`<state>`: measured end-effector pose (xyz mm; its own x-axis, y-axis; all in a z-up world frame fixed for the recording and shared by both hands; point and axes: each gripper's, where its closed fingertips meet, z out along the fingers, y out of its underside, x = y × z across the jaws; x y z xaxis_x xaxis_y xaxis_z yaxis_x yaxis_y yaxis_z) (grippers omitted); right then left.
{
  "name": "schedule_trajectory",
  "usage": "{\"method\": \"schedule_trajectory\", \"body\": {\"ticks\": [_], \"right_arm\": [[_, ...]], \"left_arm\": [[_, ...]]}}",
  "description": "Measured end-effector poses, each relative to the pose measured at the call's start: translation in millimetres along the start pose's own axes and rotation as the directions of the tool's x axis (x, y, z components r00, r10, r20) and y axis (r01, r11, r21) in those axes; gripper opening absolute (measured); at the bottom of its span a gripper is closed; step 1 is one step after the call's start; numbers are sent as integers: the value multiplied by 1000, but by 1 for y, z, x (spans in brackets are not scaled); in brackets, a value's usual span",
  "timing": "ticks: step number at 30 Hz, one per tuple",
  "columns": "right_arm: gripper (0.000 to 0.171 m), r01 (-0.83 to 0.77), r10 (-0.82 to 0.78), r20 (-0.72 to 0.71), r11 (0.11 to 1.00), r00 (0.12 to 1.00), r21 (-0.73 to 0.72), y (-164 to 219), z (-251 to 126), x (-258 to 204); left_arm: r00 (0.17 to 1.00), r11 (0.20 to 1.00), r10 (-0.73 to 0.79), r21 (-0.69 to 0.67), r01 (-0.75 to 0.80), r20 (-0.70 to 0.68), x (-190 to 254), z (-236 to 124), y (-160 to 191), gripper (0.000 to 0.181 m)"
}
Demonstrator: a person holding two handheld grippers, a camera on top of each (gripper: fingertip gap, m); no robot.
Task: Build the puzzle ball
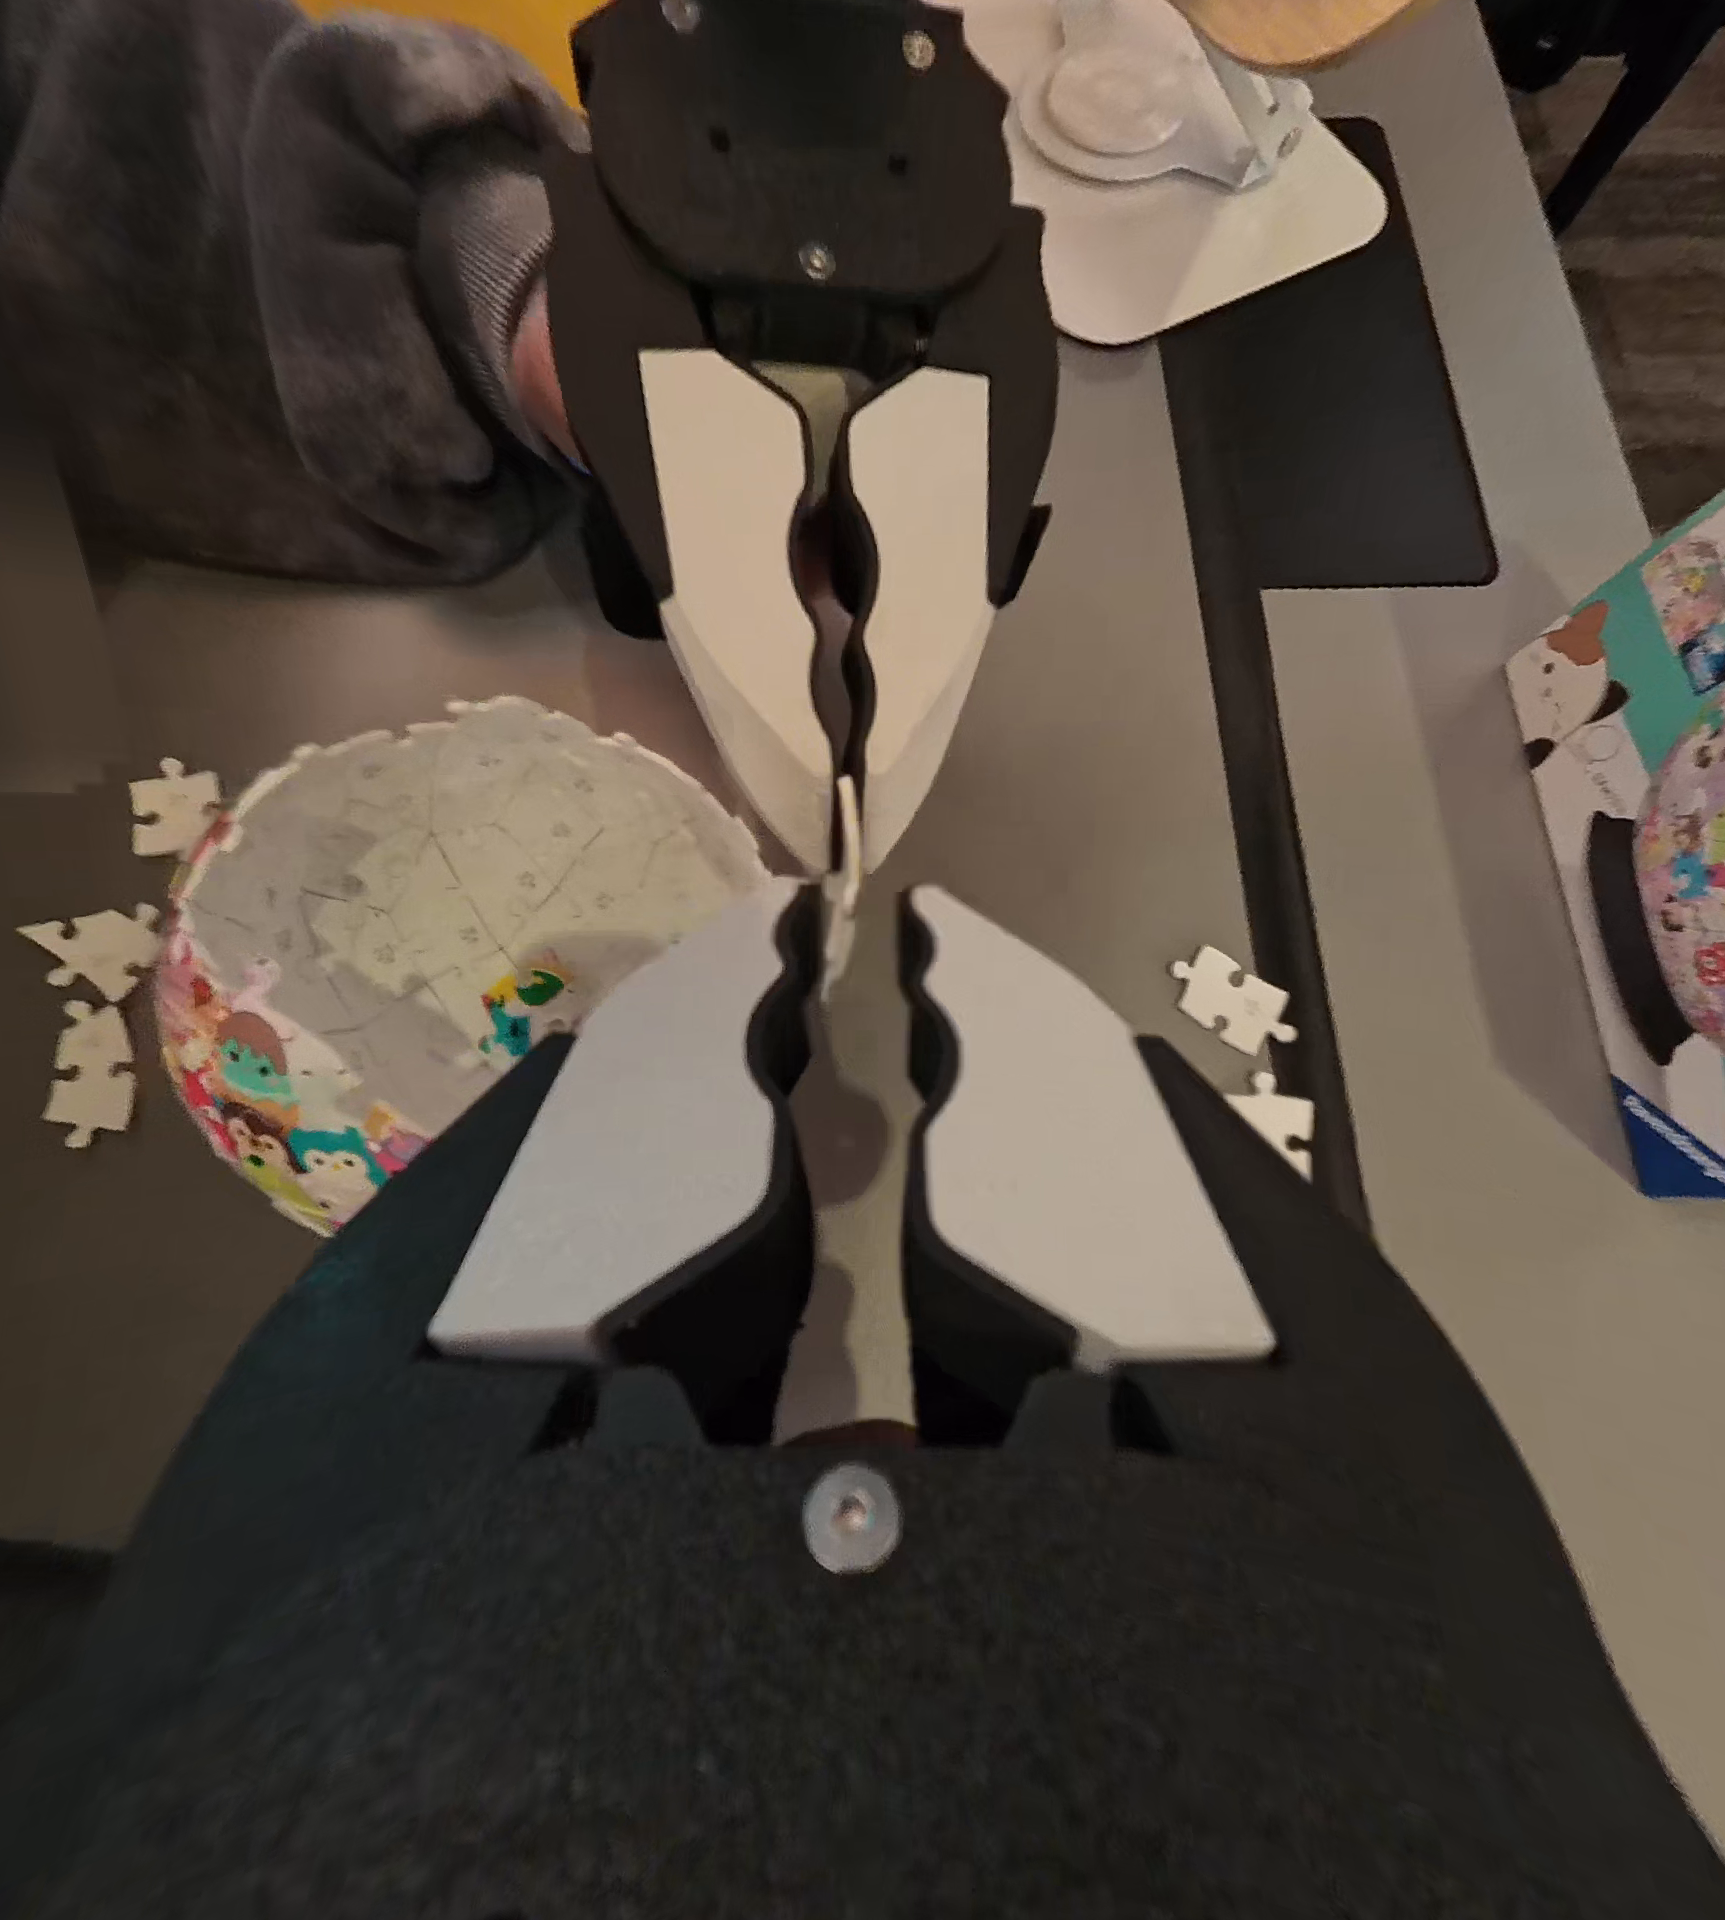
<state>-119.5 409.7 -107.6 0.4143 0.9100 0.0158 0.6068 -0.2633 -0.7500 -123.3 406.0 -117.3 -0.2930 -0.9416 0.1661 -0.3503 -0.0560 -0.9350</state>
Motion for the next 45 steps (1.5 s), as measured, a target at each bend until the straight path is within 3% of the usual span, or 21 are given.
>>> {"method": "schedule_trajectory", "body": {"ticks": [1,7,16,19,24,26,30,37,45], "right_arm": [[19,26,-26,-23,1000,999,-17,0,-1,1],[4,183,-196,-120,977,973,-113,-6,-3,-5],[2,152,-170,-87,970,982,-189,2,0,-11],[2,140,-160,-81,967,984,-212,6,-3,-13],[2,94,-104,-21,958,994,-272,20,11,-20],[2,96,-105,-16,953,994,-286,24,15,-19],[2,86,-93,-11,961,996,-264,25,20,-18],[2,81,-90,-23,960,996,-268,28,23,-15],[2,93,-107,-34,955,994,-281,29,25,-15]], "left_arm": [[1000,1000,5,-12,-5,5,0,0,0,2],[999,997,32,-66,-32,8,5,6,6,2],[998,999,47,-19,-47,-46,11,5,2,3],[997,999,-6,44,10,-83,3,-7,-3,23],[973,986,-156,38,164,-171,-8,-15,2,39],[972,981,-184,29,190,-146,-16,-11,10,33],[983,983,-172,-77,167,-69,-29,7,39,0],[984,979,-115,-183,89,-137,-11,34,52,0],[981,981,-115,-174,87,-157,-10,34,50,0]]}}
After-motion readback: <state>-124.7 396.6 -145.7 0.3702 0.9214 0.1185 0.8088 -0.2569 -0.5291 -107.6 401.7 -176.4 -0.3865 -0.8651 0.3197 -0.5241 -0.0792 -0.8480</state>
